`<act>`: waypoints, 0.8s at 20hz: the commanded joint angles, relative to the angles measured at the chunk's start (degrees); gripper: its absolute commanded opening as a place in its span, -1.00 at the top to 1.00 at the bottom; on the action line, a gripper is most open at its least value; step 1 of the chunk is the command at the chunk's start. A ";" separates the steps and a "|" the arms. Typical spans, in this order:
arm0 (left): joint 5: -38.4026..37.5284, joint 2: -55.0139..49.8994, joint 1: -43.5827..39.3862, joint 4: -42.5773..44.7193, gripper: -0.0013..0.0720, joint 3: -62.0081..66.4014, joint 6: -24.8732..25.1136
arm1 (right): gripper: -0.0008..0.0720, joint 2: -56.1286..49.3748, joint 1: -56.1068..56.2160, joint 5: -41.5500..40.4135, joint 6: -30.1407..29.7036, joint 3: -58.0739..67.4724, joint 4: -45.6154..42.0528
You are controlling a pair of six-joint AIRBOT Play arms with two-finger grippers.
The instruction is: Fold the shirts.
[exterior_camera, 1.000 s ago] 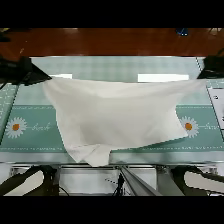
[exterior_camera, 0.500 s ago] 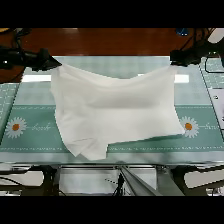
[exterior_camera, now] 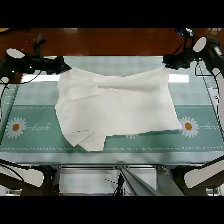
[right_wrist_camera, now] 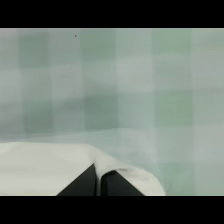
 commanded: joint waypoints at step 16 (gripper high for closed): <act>-37.27 -0.66 5.22 15.47 0.91 -0.87 -14.99 | 0.91 4.63 -4.24 27.06 -1.25 -5.75 -1.55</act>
